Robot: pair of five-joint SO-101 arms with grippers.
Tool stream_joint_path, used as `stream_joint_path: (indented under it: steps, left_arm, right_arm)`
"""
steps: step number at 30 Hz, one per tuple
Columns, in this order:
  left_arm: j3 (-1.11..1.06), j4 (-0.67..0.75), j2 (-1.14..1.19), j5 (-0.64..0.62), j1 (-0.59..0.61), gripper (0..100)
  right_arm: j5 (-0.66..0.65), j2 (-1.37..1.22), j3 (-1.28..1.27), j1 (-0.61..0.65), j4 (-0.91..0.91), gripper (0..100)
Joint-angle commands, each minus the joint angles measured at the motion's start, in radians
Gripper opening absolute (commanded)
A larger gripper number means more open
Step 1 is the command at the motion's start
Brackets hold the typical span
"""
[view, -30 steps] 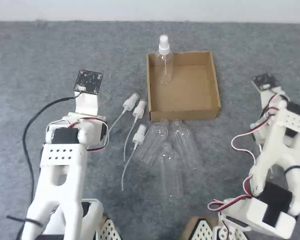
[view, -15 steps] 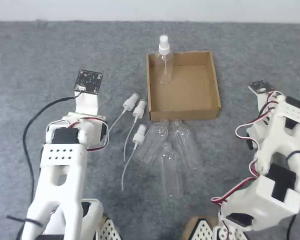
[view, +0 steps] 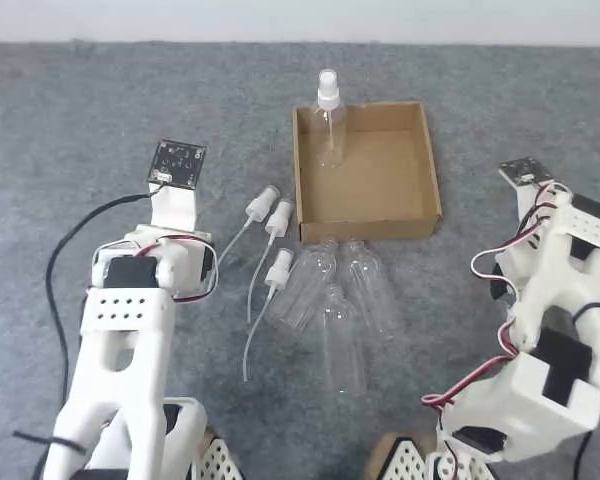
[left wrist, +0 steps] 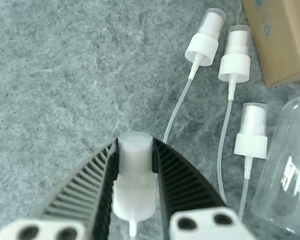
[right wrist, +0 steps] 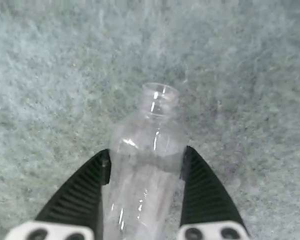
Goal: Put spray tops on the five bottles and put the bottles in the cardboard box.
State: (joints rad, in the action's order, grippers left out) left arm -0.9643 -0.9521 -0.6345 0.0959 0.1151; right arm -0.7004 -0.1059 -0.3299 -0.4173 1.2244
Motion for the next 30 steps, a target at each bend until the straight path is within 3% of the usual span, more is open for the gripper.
stream_joint_path:
  steps: [1, 6, 11, 17, 23, 30]
  left_arm:
    - [0.068, -0.017, -0.049, -0.017, 0.005, 1]
    - [0.209, -0.104, -0.049, -0.060, 0.005, 1]
    - [0.397, -0.204, -0.051, -0.106, 0.005, 1]
    - [0.639, -0.338, -0.143, -0.157, 0.005, 1]
    - [0.702, -0.304, -0.356, -0.259, 0.000, 1]
    - [0.699, -0.146, -0.416, -0.427, -0.003, 1]
  right_arm:
    - [0.083, 0.211, 0.055, 0.042, 0.001, 0.6]
    - [0.153, 0.538, -0.035, 0.196, 0.018, 0.6]
    - [0.221, 0.828, -0.158, 0.469, 0.008, 0.6]
    - [0.381, 0.921, -0.210, 0.791, -0.096, 0.6]
    - [0.425, 0.923, -0.322, 1.084, -0.320, 0.6]
    - [0.427, 0.924, -0.503, 1.250, -0.490, 0.6]
